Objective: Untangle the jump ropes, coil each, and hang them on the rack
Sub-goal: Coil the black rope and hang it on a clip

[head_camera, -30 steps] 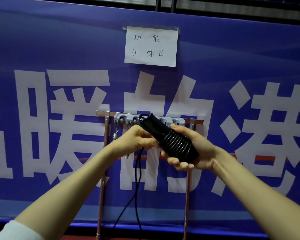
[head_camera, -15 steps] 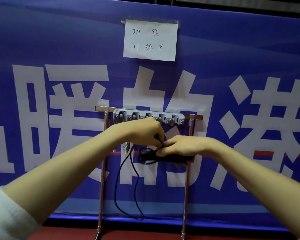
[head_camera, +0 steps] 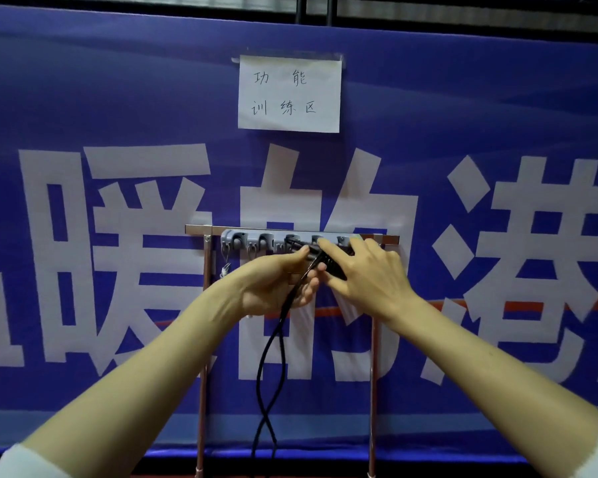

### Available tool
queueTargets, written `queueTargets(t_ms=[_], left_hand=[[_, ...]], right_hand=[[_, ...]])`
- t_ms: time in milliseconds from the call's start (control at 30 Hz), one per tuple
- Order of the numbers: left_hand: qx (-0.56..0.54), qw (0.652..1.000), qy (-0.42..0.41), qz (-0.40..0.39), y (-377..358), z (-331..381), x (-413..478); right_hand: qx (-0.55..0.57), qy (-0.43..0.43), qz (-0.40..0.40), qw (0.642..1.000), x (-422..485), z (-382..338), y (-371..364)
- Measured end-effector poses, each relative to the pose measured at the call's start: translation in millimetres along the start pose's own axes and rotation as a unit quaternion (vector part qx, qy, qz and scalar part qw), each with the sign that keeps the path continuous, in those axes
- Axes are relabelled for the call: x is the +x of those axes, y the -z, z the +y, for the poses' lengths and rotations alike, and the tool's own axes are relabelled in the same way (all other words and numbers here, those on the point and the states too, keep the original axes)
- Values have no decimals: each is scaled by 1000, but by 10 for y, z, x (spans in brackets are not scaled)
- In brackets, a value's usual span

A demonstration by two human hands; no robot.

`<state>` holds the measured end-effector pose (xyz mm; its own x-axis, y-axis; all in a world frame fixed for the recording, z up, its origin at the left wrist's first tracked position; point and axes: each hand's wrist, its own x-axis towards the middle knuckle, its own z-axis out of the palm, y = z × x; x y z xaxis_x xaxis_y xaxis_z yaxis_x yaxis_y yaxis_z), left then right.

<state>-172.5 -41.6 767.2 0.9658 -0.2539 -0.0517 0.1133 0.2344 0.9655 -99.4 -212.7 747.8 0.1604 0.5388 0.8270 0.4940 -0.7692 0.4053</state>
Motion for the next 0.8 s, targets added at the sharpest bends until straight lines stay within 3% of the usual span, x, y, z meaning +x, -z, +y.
queueTargets(t_ms=[100,300,433,800], left_hand=[[-69,997,39,-11,-46,29,4],[-18,1000,25,-5,-55,-35,42],[19,999,-33,22,-142,2,18],[224,950,-209,61,-186,-15,-65]], right_hand=[[-21,1,42,999,37,25,27],[-13,-13,32,999,18,45,101],[46,-70,45,995,70,38,180],[22,-91,19,995,18,89,194]])
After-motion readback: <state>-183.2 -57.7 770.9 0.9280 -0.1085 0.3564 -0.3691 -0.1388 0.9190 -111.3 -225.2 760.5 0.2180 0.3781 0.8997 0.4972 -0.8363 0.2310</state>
